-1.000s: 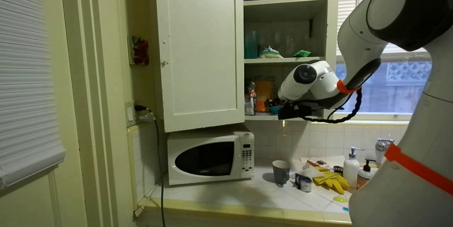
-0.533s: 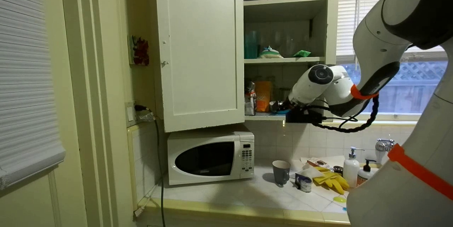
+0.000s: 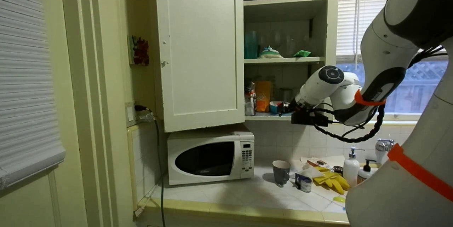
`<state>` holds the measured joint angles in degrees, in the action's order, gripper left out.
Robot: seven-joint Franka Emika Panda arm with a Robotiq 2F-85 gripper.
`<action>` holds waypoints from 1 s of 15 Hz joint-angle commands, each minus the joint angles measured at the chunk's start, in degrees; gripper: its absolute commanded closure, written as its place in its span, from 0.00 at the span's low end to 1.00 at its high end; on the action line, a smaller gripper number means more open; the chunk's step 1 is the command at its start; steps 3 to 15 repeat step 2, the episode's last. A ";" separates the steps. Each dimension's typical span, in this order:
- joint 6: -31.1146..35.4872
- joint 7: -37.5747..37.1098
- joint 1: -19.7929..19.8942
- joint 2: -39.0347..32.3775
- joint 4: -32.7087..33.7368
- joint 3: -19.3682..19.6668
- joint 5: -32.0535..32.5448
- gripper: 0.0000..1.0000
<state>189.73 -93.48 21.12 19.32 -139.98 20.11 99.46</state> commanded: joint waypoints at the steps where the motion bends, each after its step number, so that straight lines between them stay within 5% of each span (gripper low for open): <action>1: -0.82 9.88 -1.65 0.88 -2.46 1.57 -9.15 0.00; 15: -0.82 9.90 -1.70 0.88 -2.46 1.56 -9.20 0.00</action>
